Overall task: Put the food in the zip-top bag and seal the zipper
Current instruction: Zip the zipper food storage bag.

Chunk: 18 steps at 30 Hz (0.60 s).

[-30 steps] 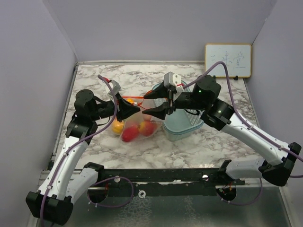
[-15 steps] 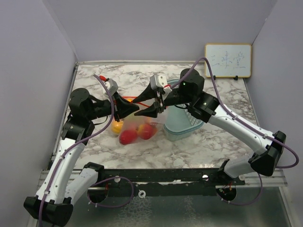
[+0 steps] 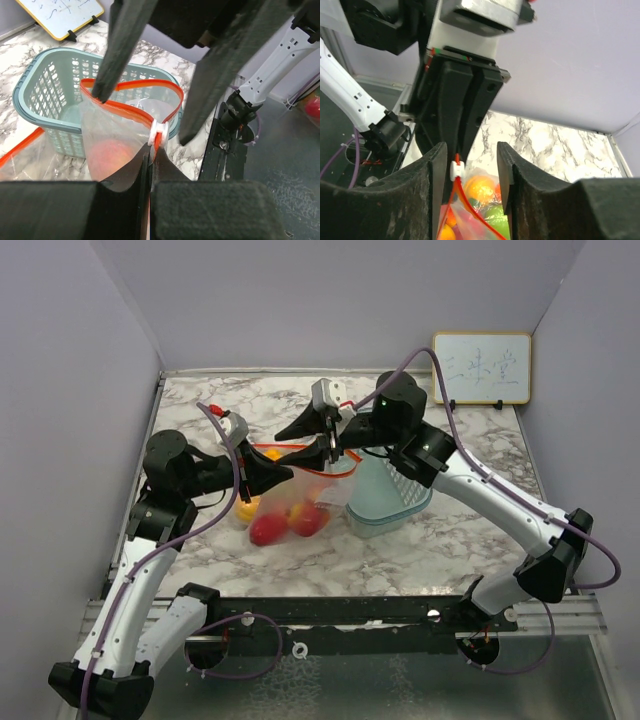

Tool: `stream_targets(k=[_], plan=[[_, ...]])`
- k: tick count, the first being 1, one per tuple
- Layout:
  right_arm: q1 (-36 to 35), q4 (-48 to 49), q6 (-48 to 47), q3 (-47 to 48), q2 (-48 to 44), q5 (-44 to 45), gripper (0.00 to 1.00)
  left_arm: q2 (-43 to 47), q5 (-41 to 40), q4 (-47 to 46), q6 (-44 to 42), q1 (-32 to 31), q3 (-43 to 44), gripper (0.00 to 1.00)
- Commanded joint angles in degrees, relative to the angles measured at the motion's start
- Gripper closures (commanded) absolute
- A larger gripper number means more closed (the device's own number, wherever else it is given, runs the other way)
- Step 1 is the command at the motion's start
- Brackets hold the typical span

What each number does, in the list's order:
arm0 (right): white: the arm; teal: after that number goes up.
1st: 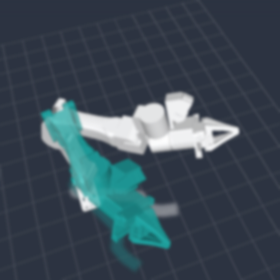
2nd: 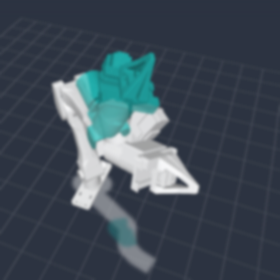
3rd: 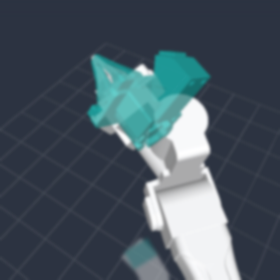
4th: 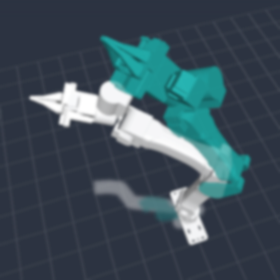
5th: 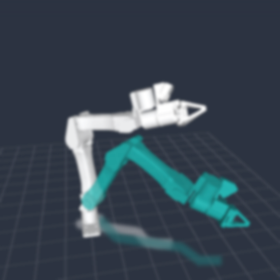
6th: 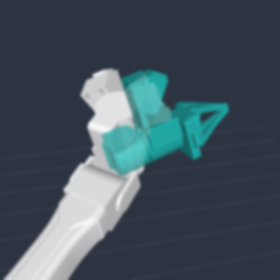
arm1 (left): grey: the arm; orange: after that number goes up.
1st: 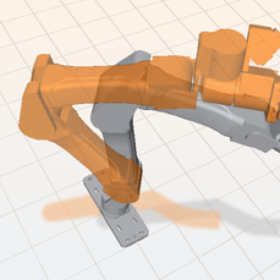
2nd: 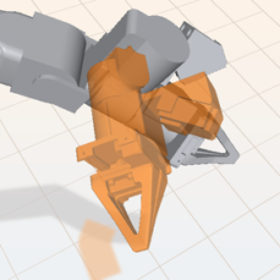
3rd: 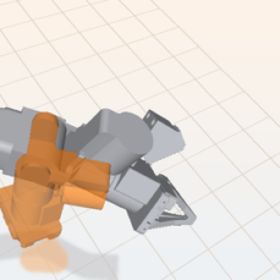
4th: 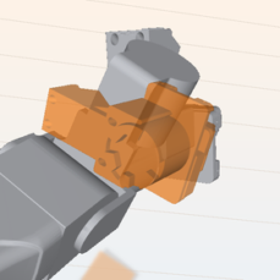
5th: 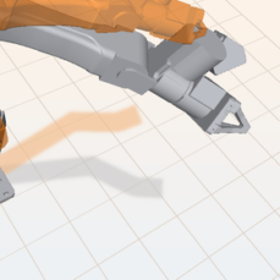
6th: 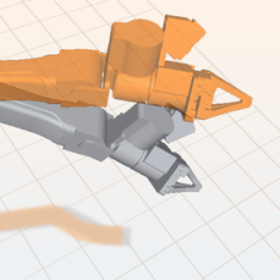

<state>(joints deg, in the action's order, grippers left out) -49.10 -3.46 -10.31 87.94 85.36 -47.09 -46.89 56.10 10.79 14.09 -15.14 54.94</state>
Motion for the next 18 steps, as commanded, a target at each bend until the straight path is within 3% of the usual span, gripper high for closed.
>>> stream_targets(k=[1, 9, 18], plan=[[1.4, -2.5, 0.9, 1.7, 1.8, -1.8, 0.61, 1.4, 1.7, 0.2, -1.5, -0.2, 1.0, 1.0], [3.0, -4.9, 0.7, 1.2, 2.1, -8.4, 0.74, 1.4, 1.3, 1.1, -2.5, -0.2, 1.0, 1.0], [3.2, -4.2, 2.6, 0.7, 2.0, -12.0, 0.65, 1.4, 0.9, 1.2, -2.7, -0.2, 0.9, 1.0]])
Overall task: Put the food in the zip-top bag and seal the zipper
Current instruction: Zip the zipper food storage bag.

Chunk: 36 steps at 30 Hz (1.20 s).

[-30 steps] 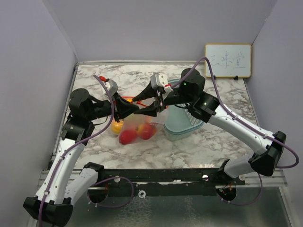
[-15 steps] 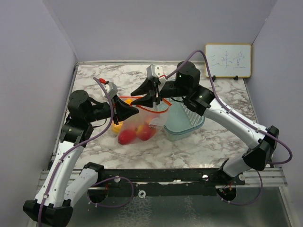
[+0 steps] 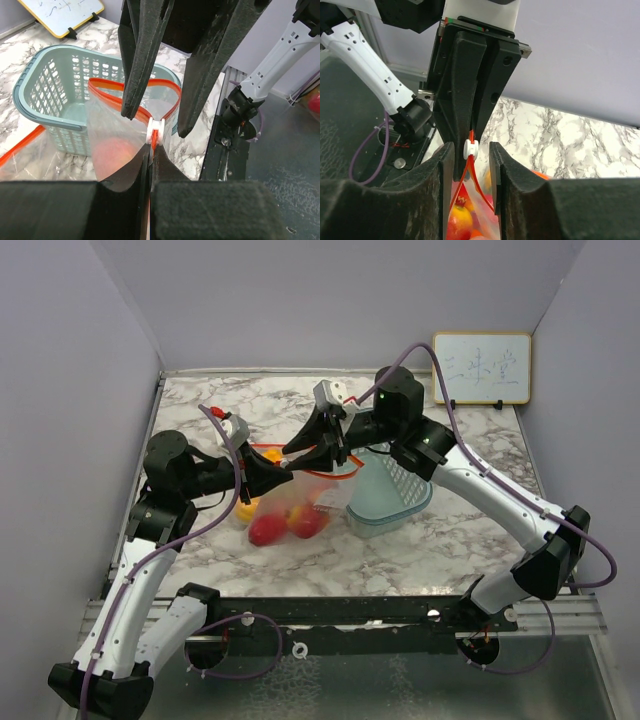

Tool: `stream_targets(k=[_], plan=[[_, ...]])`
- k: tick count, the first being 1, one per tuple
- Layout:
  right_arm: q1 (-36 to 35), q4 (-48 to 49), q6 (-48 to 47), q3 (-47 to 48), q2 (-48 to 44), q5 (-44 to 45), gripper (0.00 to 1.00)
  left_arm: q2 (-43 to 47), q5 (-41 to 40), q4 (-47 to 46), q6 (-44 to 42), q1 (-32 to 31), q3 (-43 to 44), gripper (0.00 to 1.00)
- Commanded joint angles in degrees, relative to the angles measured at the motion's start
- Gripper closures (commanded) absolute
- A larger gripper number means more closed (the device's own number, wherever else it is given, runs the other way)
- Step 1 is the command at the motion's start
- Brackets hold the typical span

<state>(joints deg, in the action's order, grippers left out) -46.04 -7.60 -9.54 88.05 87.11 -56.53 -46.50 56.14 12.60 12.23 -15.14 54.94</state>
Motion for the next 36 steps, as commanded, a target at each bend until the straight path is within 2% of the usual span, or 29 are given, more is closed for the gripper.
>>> stream_targets(k=[1, 8, 10, 12, 14, 15, 22, 36], plan=[[0.2, -0.1, 2.4, 1.0, 0.6, -1.7, 0.64, 1.0, 0.9, -0.6, -0.9, -0.2, 0.8, 1.0], [0.2, -1.6, 4.9, 3.7, 3.1, -1.7, 0.64, 1.0, 0.4, -0.8, -0.7, -0.2, 0.8, 1.0], [0.2, -1.5, 5.5, 3.9, 3.4, -1.7, 0.68, 1.1, 0.2, -0.7, -0.7, -0.2, 0.8, 1.0], [0.2, -1.8, 5.5, 4.1, 3.5, -1.8, 0.78, 1.1, 0.1, -0.7, -0.6, -0.2, 0.8, 1.0], [0.2, -2.2, 5.5, 4.1, 3.3, -1.8, 0.95, 1.3, -0.2, -0.6, -0.7, -0.2, 0.9, 1.0], [0.2, -2.4, 5.4, 4.0, 3.1, -1.6, 0.98, 1.3, -0.3, -0.6, -0.7, -0.2, 0.9, 1.0], [0.8, -1.6, 5.3, 1.5, 0.3, 0.6, 0.99, 1.5, -2.6, 2.3, -2.7, -0.2, 2.0, 1.0], [5.6, -12.0, -4.1, -2.9, -0.5, 0.8, 0.98, 4.0, -14.1, 9.2, -7.2, -0.2, 8.4, 1.0]])
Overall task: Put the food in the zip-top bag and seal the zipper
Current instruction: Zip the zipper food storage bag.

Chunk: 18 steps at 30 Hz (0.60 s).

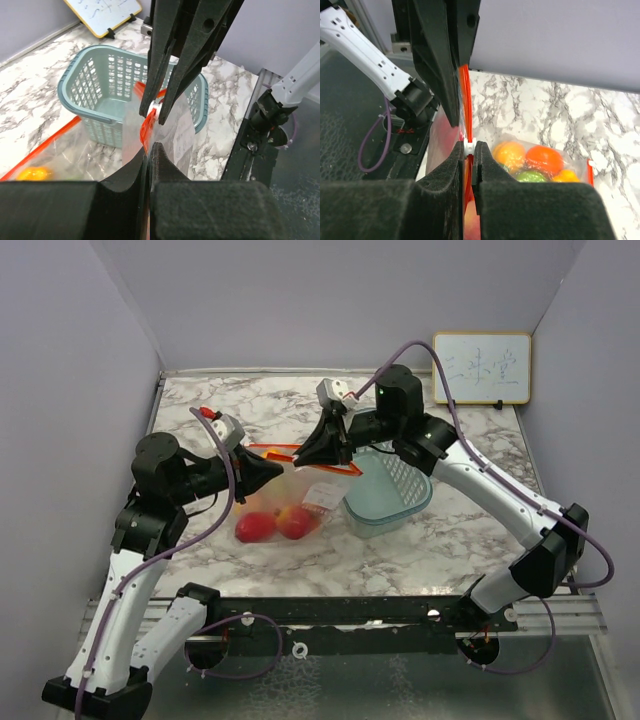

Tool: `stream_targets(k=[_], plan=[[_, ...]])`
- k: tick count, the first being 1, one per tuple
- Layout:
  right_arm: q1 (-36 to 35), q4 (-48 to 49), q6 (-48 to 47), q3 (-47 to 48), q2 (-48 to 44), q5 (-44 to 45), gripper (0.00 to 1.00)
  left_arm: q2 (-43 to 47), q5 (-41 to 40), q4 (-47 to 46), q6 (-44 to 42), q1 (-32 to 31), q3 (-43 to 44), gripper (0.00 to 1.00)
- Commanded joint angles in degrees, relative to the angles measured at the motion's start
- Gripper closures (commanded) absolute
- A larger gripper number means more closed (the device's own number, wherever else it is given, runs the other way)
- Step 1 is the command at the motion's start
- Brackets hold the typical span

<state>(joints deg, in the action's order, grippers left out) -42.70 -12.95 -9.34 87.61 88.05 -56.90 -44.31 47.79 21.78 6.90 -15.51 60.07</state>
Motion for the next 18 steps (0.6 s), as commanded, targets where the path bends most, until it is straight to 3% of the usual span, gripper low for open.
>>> stream_targets(k=[1, 11, 18], plan=[[2.9, -7.3, -4.9, -3.1, -1.5, 1.3, 0.99, 2.0, -7.5, 0.4, -2.1, 0.1, 3.7, 1.0], [10.0, -7.5, -7.3, -10.0, -3.1, 0.4, 0.99, 3.9, -37.2, 3.3, -3.3, 0.1, 6.9, 1.0], [11.4, -6.2, -7.1, -13.0, -4.4, 8.4, 0.98, 4.2, -46.8, -0.5, -1.1, 0.1, 5.3, 1.0]])
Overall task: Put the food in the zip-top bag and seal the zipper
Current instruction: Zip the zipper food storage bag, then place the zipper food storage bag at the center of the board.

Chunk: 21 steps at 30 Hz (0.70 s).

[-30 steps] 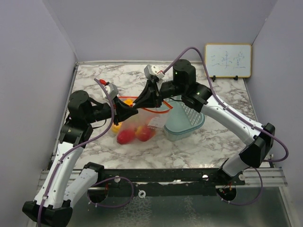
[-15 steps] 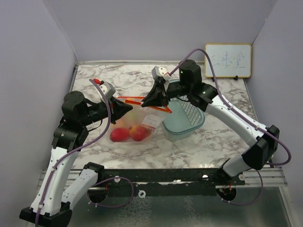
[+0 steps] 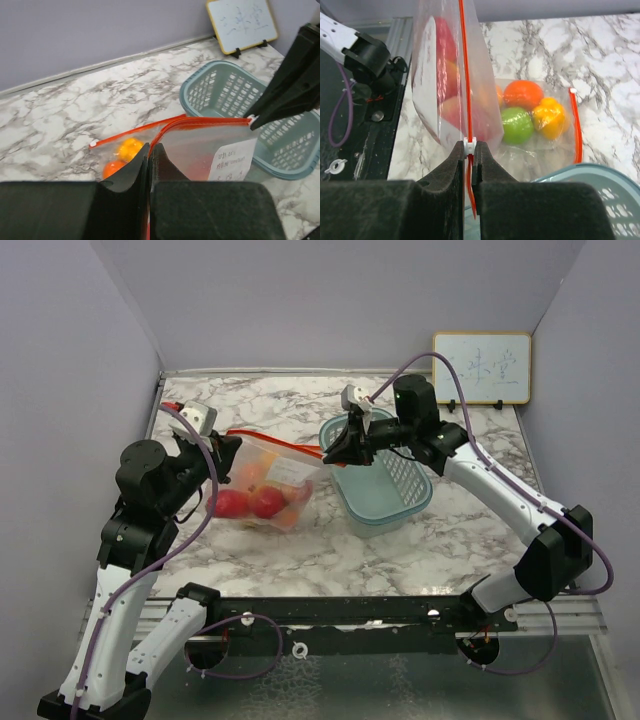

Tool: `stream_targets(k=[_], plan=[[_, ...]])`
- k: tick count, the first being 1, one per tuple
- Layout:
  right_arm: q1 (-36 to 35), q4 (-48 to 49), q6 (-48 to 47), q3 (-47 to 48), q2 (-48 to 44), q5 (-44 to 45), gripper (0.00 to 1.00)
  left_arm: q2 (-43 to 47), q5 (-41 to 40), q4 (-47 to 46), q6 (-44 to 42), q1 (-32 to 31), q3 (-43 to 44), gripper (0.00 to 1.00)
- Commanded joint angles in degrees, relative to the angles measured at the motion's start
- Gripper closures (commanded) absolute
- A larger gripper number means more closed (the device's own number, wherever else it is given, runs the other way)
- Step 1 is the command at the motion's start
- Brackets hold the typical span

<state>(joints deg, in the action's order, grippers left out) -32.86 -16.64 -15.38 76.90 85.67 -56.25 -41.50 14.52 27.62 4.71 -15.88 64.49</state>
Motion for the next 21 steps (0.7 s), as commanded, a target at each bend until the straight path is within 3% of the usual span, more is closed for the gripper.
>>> stream_targets(k=[1, 6, 13, 15, 16, 18, 21], plan=[[1.6, -2.2, -0.9, -2.7, -2.0, 10.1, 0.98, 1.5, -14.9, -6.8, 1.4, 0.5, 0.6, 1.0], [1.7, -0.9, 1.4, -2.8, -0.8, 14.9, 0.98, 0.9, -14.5, -9.1, 2.6, 0.5, -0.6, 1.0], [1.7, 3.7, 12.0, -0.9, -3.1, 26.2, 0.16, -0.1, -17.0, -14.1, 5.5, 0.5, -2.7, 1.0], [1.7, 4.9, 15.4, -1.3, -4.5, 32.9, 0.02, 0.1, -20.4, -15.6, 6.9, 0.5, -3.4, 1.0], [1.8, 5.4, 16.6, -1.5, -5.0, 35.6, 0.0, 0.2, -22.3, -16.3, 7.5, 0.5, -3.9, 0.99], [1.8, 6.8, 18.9, -2.3, -5.9, 39.0, 0.0, 0.5, -26.1, -16.6, 8.9, 0.6, -4.5, 0.66], [1.8, 7.3, 22.3, -3.0, -6.3, 40.9, 0.0, 0.4, -29.4, -15.3, 10.0, 0.5, -4.6, 0.07]])
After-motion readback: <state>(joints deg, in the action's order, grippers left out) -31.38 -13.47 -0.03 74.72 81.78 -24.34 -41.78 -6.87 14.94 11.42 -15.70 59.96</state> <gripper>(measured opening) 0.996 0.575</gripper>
